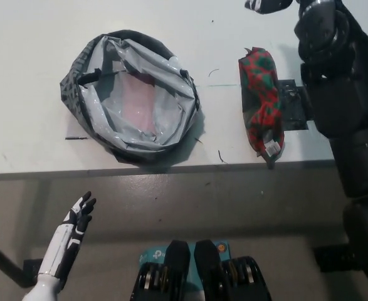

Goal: The robot uses its right hand to pick up a bag of coffee beans and puts it in the black plastic bag, then the robot grabs the top of the bag and lifts it.

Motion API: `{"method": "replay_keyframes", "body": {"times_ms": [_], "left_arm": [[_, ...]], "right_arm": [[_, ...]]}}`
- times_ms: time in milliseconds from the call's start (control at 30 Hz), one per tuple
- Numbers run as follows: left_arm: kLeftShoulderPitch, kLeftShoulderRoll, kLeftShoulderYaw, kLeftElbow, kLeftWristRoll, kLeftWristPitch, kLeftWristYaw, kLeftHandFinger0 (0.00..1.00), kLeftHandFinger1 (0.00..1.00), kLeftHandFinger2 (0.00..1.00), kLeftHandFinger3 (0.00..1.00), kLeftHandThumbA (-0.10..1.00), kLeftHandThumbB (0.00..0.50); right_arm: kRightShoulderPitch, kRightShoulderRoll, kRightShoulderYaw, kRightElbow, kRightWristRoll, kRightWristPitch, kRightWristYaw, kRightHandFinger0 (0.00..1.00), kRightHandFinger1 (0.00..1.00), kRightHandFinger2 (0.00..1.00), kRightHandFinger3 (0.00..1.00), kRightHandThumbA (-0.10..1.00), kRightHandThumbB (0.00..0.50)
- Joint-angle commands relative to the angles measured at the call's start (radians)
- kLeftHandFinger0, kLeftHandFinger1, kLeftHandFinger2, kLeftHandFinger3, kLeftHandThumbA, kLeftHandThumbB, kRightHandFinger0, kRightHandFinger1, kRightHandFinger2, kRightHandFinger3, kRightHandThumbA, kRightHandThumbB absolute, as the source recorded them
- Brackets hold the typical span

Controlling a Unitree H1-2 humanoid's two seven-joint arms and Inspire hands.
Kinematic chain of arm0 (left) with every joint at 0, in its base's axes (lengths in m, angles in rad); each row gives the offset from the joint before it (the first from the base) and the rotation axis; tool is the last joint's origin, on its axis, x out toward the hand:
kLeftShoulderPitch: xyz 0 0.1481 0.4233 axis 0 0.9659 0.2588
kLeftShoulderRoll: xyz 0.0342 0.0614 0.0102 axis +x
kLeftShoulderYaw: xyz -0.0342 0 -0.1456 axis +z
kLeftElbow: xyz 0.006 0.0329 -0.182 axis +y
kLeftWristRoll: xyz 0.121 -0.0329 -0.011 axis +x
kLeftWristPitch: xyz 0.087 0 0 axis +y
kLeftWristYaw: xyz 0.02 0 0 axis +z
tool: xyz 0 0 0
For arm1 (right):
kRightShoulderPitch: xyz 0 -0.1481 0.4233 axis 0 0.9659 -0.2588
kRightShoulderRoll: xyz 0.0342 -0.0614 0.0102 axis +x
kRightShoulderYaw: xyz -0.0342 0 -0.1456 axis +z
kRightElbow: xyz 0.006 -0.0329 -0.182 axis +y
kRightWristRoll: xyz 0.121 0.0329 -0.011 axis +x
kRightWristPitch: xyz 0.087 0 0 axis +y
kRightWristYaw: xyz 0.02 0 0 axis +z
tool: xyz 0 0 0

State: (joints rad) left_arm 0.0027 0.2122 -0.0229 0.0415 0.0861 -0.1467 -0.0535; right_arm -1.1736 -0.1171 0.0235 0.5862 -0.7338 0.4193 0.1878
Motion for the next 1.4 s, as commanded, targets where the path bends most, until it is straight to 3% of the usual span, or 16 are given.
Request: {"method": "replay_keyframes", "body": {"times_ms": [0,167,400,700,967,1067,1367], "left_arm": [[-0.017,0.017,-0.005,-0.002,0.019,-0.055,-0.01,1.0,1.0,1.0,1.0,1.0,0.228],[-0.018,0.02,-0.006,-0.008,0.019,-0.054,-0.016,1.0,1.0,1.0,1.0,1.0,0.221],[-0.014,0.018,-0.002,-0.013,0.022,-0.042,-0.014,1.0,1.0,1.0,1.0,1.0,0.221],[-0.014,0.017,-0.003,-0.006,0.026,-0.057,-0.012,1.0,1.0,1.0,1.0,1.0,0.213],[-0.019,0.022,-0.004,-0.004,0.041,-0.065,-0.008,1.0,1.0,1.0,1.0,1.0,0.215],[-0.018,0.021,-0.002,-0.008,0.034,-0.057,-0.012,1.0,1.0,1.0,1.0,1.0,0.229],[-0.021,0.017,0.0,0.001,0.037,-0.061,-0.006,1.0,1.0,1.0,1.0,1.0,0.227]], "right_arm": [[-0.06,0.018,-0.025,0.061,-0.045,0.051,0.007,1.0,1.0,1.0,1.0,0.91,0.439],[-0.031,0.048,-0.042,0.091,-0.029,0.051,0.01,1.0,1.0,1.0,1.0,0.91,0.422],[0.037,0.1,-0.079,0.084,-0.008,0.051,0.021,1.0,1.0,1.0,1.0,0.94,0.468],[0.113,0.129,-0.087,0.07,-0.027,0.051,0.033,1.0,1.0,1.0,1.0,0.98,0.479],[0.137,0.089,-0.001,0.158,-0.144,0.051,-0.034,1.0,1.0,1.0,1.0,1.0,0.5],[0.134,0.071,0.032,0.194,-0.223,0.051,-0.061,1.0,1.0,1.0,1.0,0.94,0.496],[0.142,0.064,0.019,0.152,-0.406,0.051,-0.081,1.0,1.0,1.0,1.0,0.95,0.49]]}}
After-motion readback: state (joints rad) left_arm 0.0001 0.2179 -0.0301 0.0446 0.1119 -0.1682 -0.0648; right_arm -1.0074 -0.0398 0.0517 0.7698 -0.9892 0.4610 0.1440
